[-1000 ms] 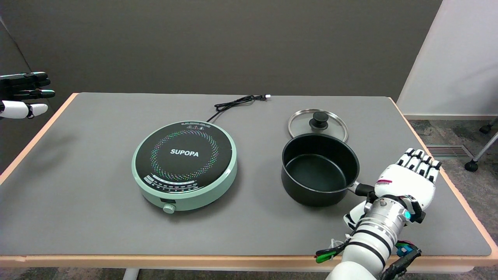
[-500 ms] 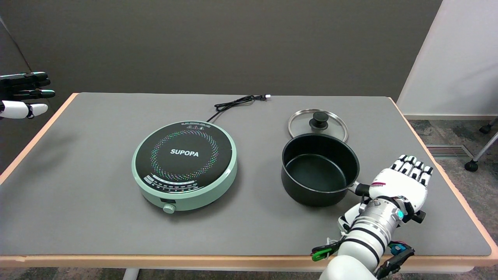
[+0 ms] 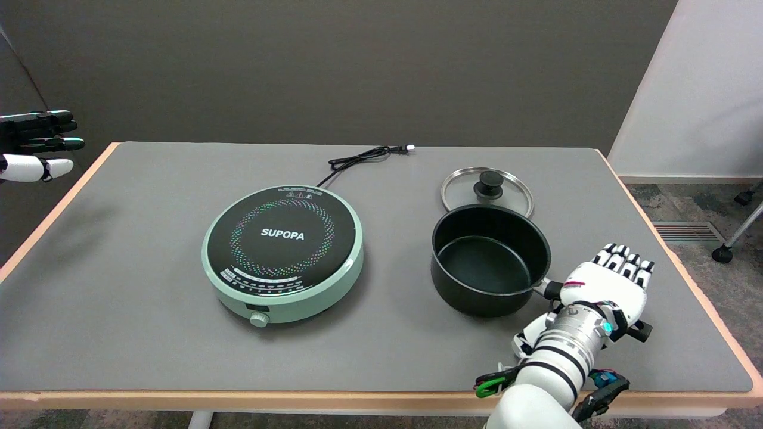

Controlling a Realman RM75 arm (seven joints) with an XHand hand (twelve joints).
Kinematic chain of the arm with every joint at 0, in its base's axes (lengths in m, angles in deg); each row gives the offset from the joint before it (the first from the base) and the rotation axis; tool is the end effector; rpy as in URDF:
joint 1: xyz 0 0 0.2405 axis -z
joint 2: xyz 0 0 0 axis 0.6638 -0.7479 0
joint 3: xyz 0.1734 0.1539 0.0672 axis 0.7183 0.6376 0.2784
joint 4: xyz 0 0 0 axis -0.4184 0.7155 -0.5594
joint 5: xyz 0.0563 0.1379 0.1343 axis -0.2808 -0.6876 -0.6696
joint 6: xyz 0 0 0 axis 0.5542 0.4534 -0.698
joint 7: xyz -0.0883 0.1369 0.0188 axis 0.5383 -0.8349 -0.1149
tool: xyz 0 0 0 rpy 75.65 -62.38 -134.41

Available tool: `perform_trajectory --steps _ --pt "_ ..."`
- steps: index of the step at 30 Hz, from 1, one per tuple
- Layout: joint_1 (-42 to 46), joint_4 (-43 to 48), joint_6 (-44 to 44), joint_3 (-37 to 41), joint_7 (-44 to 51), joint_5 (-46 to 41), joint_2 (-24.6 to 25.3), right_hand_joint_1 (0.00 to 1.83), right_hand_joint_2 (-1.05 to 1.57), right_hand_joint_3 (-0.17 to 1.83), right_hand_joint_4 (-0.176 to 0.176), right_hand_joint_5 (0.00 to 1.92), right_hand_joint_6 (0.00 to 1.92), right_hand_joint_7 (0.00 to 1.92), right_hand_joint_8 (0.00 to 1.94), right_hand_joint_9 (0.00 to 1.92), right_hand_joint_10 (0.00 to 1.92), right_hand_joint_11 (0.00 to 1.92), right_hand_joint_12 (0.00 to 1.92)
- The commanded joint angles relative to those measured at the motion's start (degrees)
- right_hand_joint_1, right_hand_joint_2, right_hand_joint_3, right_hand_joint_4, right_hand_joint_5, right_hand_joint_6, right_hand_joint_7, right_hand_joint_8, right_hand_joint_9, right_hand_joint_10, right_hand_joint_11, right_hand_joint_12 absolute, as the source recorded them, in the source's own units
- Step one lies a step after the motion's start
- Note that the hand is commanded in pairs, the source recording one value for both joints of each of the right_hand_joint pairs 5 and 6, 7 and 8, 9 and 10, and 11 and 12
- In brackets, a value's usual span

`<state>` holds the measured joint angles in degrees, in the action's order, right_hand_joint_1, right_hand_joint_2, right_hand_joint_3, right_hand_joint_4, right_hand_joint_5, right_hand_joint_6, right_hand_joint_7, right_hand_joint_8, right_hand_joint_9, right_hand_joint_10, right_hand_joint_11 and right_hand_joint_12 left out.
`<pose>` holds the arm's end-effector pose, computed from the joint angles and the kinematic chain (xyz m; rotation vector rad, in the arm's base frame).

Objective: Pick up the pot.

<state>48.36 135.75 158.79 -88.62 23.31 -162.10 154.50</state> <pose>-0.2548 -0.2083 0.3097 0.4663 -0.1013 -0.1197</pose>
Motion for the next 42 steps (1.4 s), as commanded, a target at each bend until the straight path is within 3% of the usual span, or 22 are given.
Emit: perform_trajectory --steps 1,9,10,13,17,19,21,25,26,28,35,36,37,42 --pt "-0.5 -0.6 -0.4 0.6 -0.5 -2.0 0.1 1.22 -0.67 1.06 -0.176 0.05 0.05 0.05 0.05 0.05 0.05 0.05 0.05" --pt "-0.6 -0.4 -0.9 0.6 -0.5 -2.0 -0.2 1.19 -0.64 1.01 -0.165 0.03 0.03 0.03 0.03 0.03 0.03 0.03 0.03" --pt "-0.6 -0.4 -0.9 0.6 -0.5 -2.0 -0.2 1.21 -0.64 1.0 -0.088 0.03 0.03 0.03 0.03 0.03 0.03 0.03 0.03" --pt "-0.7 -0.5 -1.2 0.6 -0.5 -1.9 -0.3 1.18 -0.57 0.84 -0.035 0.02 0.02 0.02 0.02 0.02 0.02 0.02 0.02" --pt "-0.7 -0.5 -1.7 0.7 -0.5 -1.6 -0.4 1.17 -0.55 0.74 0.007 0.05 0.05 0.05 0.05 0.05 0.05 0.05 0.05" --pt "-0.7 -0.5 -2.2 0.8 -0.2 -1.5 -0.4 1.17 -0.64 1.02 0.036 0.09 0.09 0.09 0.09 0.09 0.09 0.09 0.09" --pt "-0.7 -0.3 -2.3 0.9 -0.1 -1.4 -0.5 1.17 -0.71 1.29 0.176 0.14 0.14 0.14 0.14 0.14 0.14 0.14 0.14" --pt "-0.7 -0.2 -2.3 0.9 -0.1 -1.2 -0.7 1.15 -0.72 1.53 0.176 0.31 0.31 0.31 0.31 0.31 0.31 0.31 0.31" --pt "-0.7 -0.1 -2.4 0.9 -0.1 -1.0 -0.7 1.17 -0.72 1.63 0.176 0.47 0.47 0.47 0.47 0.47 0.47 0.47 0.47" --pt "-0.7 -0.1 -2.5 0.9 0.0 -0.6 -0.8 1.16 -0.67 1.64 0.17 0.63 0.63 0.63 0.63 0.63 0.63 0.63 0.63" --pt "-0.7 0.1 -3.6 1.1 0.0 -0.1 -1.1 1.16 -0.54 1.63 0.176 0.83 0.83 0.83 0.83 0.83 0.83 0.83 0.83" --pt "-0.7 0.1 -3.7 1.1 0.0 -0.1 -1.1 1.17 -0.53 1.61 0.162 0.85 0.85 0.85 0.85 0.85 0.85 0.85 0.85" --pt "-0.7 0.1 -3.7 1.1 0.0 -0.1 -1.1 1.17 -0.51 1.6 0.06 0.87 0.87 0.87 0.87 0.87 0.87 0.87 0.87" --pt "-0.7 0.1 -3.7 1.1 0.0 -0.1 -1.2 1.18 -0.42 1.65 0.033 0.98 0.98 0.98 0.98 0.98 0.98 0.98 0.98"
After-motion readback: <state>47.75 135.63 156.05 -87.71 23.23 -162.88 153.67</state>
